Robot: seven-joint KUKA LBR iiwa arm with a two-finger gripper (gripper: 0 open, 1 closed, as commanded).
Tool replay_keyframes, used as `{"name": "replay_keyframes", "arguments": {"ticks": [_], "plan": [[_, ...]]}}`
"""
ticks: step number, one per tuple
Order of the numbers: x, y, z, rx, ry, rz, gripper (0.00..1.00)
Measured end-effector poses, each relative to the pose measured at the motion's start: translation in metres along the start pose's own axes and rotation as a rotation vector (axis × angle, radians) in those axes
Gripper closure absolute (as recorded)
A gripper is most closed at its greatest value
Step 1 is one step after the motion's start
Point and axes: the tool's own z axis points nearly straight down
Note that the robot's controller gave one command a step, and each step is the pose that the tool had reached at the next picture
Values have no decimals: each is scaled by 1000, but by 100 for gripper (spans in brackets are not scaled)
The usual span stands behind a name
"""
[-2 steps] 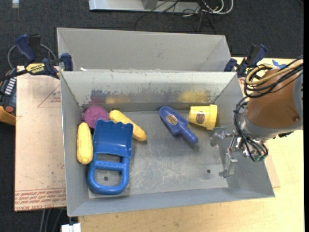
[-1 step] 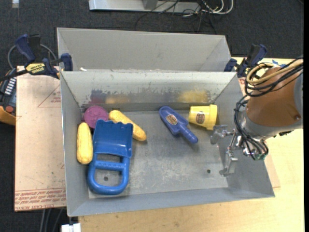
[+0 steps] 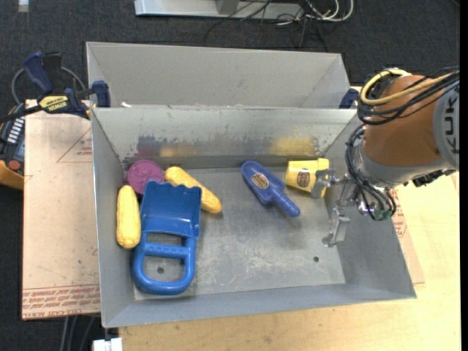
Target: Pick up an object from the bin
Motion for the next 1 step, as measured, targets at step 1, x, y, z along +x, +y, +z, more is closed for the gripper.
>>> {"name": "replay_keyframes", "arguments": {"ticks": [1], "plan": [[-15,-12,8,1,-6,24,0]]}}
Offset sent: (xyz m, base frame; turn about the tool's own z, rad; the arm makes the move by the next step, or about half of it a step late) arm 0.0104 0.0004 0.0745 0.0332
